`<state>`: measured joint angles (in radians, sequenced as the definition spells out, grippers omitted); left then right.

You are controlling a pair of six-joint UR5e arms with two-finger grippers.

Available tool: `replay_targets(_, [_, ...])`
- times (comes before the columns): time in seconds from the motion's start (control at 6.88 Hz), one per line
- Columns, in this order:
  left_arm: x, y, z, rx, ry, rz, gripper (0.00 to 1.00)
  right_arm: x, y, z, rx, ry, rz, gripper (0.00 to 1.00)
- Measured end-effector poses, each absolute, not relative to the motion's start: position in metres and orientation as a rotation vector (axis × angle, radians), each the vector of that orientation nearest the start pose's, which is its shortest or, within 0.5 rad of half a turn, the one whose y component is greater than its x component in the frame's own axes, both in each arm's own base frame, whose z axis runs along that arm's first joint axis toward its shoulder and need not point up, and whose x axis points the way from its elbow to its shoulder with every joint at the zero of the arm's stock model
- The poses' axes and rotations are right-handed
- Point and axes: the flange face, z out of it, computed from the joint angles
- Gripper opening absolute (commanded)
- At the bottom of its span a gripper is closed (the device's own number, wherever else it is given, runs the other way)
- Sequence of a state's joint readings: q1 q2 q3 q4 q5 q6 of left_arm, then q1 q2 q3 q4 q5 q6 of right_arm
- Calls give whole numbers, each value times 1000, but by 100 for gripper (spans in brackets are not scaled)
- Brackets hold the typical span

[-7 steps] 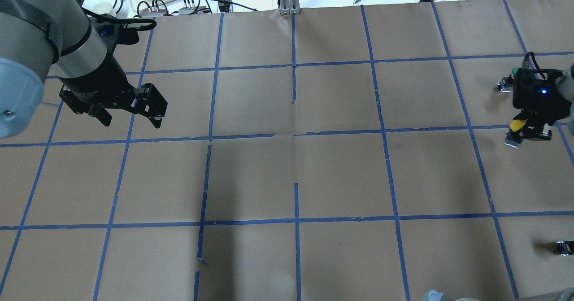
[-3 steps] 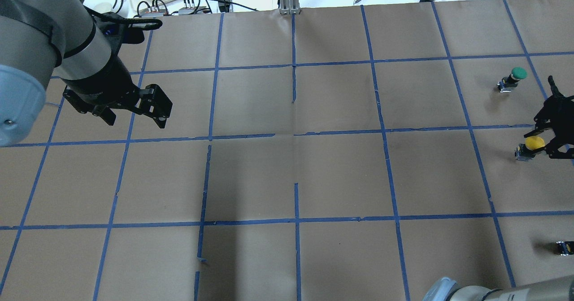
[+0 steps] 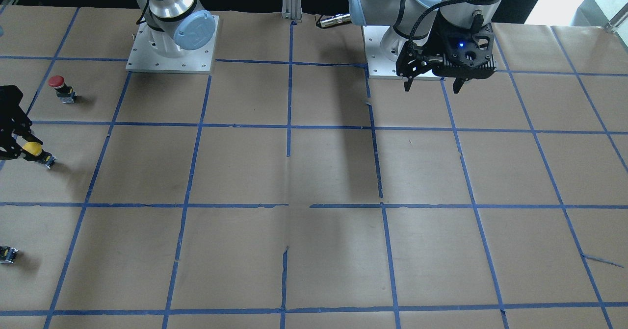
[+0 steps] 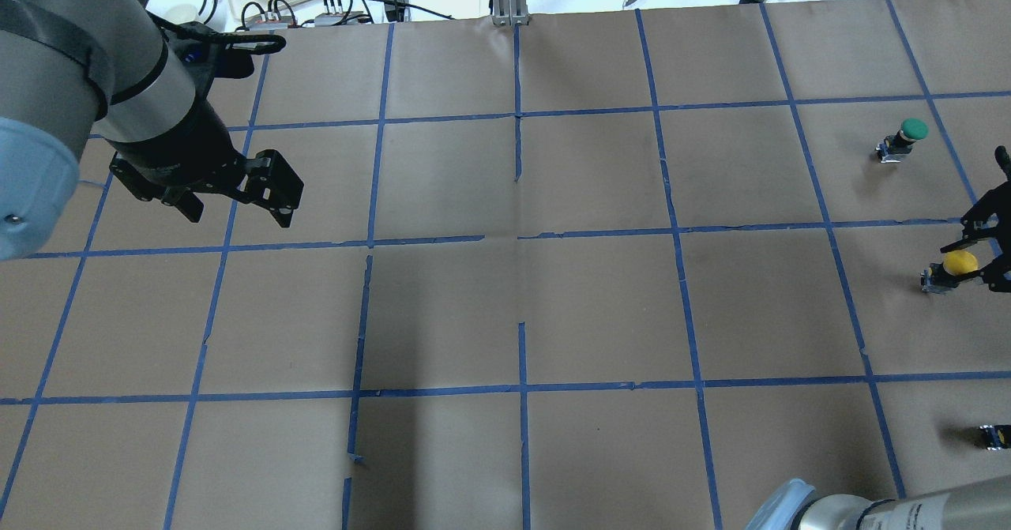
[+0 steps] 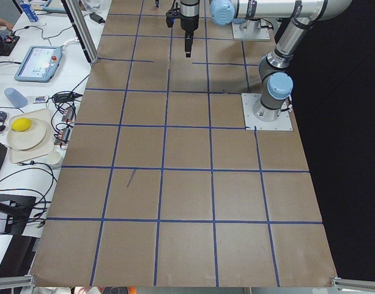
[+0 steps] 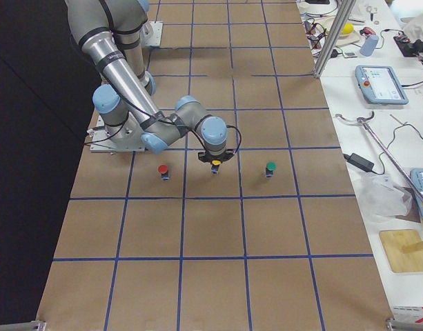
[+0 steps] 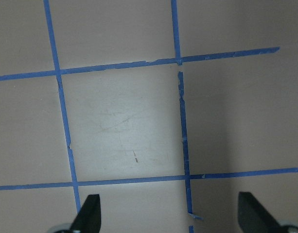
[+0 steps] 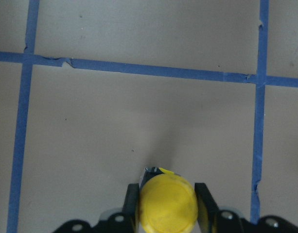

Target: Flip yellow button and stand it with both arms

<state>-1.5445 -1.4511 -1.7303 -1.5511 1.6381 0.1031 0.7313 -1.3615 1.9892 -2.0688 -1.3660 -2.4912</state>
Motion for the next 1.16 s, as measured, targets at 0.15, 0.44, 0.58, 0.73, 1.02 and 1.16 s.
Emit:
replay_targets(0.15, [-114, -444, 465, 116, 3073, 44, 100, -266, -444, 232, -2185, 2056, -364, 28])
replay_targets(0.44, [-113, -446, 464, 114, 3070, 45, 100, -268, -444, 228, -2179, 2057, -386, 100])
replay_targets(0.58, [-113, -446, 465, 113, 3070, 42, 100, -269, -445, 229, -2182, 2061, -388, 100])
replay_targets(0.73, [-113, -446, 465, 113, 3071, 40, 100, -270, -446, 233, -2186, 2074, -388, 100])
replay_targets(1.02, [-114, -446, 465, 114, 3073, 36, 100, -275, -458, 254, -2162, 2130, -387, 100])
replay_targets(1.16, [-114, -446, 465, 113, 3074, 34, 100, -276, -467, 271, -2131, 2156, -383, 100])
